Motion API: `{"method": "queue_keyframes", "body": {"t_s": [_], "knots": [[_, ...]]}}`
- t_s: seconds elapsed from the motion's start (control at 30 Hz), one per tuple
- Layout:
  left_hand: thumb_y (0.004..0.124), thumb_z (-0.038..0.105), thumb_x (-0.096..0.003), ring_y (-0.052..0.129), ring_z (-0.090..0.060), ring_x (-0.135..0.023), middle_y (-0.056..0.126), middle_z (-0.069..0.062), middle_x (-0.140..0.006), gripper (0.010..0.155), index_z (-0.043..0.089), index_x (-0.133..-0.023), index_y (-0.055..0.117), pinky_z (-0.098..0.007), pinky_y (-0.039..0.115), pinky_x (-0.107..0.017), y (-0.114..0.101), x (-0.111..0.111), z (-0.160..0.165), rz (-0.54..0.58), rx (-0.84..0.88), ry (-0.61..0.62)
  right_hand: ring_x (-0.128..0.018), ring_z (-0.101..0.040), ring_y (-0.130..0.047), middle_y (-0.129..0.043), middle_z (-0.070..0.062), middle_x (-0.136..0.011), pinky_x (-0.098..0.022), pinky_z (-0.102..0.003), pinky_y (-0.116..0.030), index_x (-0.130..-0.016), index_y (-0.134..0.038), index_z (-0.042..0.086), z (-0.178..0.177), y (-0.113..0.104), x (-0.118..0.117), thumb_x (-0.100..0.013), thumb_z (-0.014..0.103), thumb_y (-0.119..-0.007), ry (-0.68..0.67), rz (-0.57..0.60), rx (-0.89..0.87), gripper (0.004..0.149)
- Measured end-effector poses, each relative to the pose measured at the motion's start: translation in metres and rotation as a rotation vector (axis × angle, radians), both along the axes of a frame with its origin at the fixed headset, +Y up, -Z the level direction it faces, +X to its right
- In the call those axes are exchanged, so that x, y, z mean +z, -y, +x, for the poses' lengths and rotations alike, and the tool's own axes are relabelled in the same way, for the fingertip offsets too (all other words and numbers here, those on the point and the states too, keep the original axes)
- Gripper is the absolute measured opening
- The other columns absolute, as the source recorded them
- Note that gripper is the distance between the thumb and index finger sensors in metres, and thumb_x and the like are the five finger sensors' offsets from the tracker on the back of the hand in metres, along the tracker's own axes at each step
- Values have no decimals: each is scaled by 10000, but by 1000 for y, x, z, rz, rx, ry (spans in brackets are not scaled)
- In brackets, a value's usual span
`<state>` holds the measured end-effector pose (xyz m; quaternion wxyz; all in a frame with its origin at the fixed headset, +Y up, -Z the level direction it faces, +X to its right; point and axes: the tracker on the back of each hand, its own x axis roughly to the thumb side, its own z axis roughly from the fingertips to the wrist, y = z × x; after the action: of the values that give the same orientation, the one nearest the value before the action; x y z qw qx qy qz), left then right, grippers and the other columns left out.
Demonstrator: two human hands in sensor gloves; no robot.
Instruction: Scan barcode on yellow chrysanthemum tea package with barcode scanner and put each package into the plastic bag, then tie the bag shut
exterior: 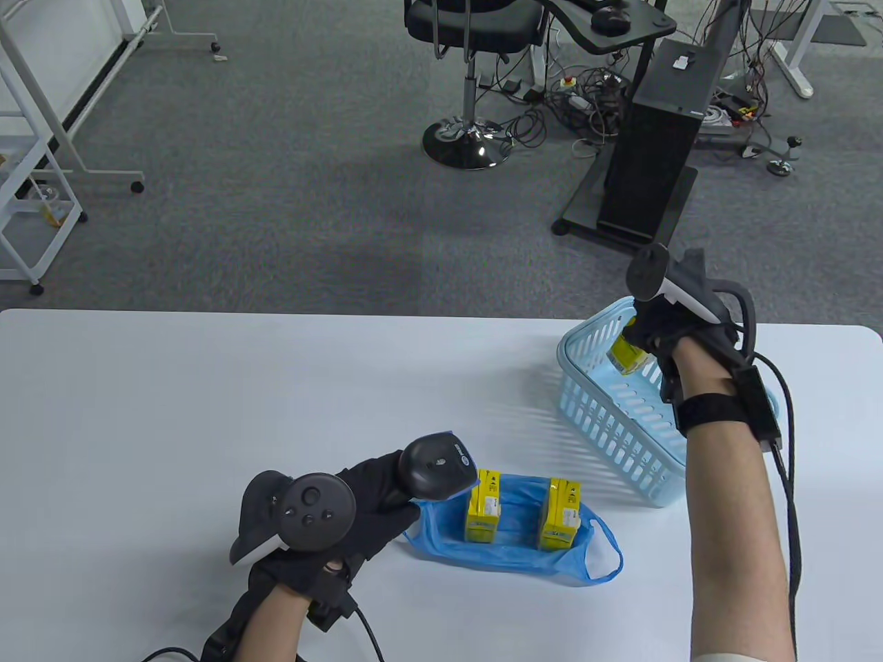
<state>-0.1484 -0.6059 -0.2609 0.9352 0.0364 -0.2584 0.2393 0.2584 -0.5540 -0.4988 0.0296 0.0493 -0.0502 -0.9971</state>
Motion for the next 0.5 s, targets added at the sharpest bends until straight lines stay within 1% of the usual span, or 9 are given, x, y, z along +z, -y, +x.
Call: {"method": "queue_keyframes", "body": {"t_s": [0.03,0.07,0.1,0.23,0.3,0.33,0.4,0.43,0.5], "knots": [[879,481,-488,1066,-162,-543,935,-30,-818,600,231,-1007,715,-408,897,-427,-1,1,1,4,2,4,-898,-352,-743,-501,-129,-1043,-632,-516,-755,-867,-691,196,0,-7,6,-308,423,-868,-18,16,-1,628],[880,481,-487,1066,-163,-543,935,-28,-817,600,232,-1007,716,-408,897,-428,-1,1,2,6,4,6,-881,-392,-744,-504,-127,-1043,-632,-516,-756,-867,-692,196,0,-11,10,-309,423,-868,-27,28,-5,628],[880,481,-487,1066,-162,-544,935,-29,-817,598,234,-1007,716,-408,897,-427,-1,2,3,9,4,12,-881,-392,-744,-506,-126,-1043,-631,-517,-758,-867,-693,196,0,-20,19,-310,424,-867,-58,65,-16,627],[885,485,-485,1071,-162,-554,939,-24,-822,594,252,-1006,722,-401,903,-423,1,2,9,7,-29,23,-871,-389,-755,-521,-116,-1040,-623,-511,-768,-870,-692,200,1,-44,47,-315,442,-854,-131,162,-50,626],[892,489,-484,1081,-165,-572,942,-25,-838,588,275,-1005,725,-390,915,-413,3,2,13,10,-52,33,-865,-386,-762,-529,-114,-1038,-619,-507,-775,-870,-694,202,0,-55,66,-318,453,-848,-185,229,-53,625],[896,491,-480,1084,-173,-580,942,-27,-850,589,283,-1004,726,-388,918,-411,3,3,16,16,-58,32,-864,-383,-765,-531,-111,-1037,-617,-503,-778,-870,-694,205,0,-61,80,-319,459,-844,-214,263,-52,625],[901,491,-477,1086,-177,-587,946,-32,-864,586,294,-1002,728,-388,919,-410,4,4,21,22,-62,45,-861,-381,-770,-540,-109,-1036,-615,-501,-782,-870,-696,207,0,-67,99,-321,466,-840,-255,308,-71,625],[901,490,-478,1085,-178,-588,946,-35,-867,586,297,-1003,725,-388,918,-410,5,4,25,22,-69,58,-859,-378,-775,-543,-107,-1036,-614,-499,-785,-870,-697,207,2,-70,112,-320,470,-839,-275,334,-86,626],[899,486,-480,1085,-171,-582,956,-33,-853,585,295,-1003,721,-390,916,-413,7,4,29,21,-86,64,-855,-376,-783,-554,-110,-1034,-611,-498,-789,-873,-701,209,5,-74,132,-323,477,-836,-298,383,-134,626]]}}
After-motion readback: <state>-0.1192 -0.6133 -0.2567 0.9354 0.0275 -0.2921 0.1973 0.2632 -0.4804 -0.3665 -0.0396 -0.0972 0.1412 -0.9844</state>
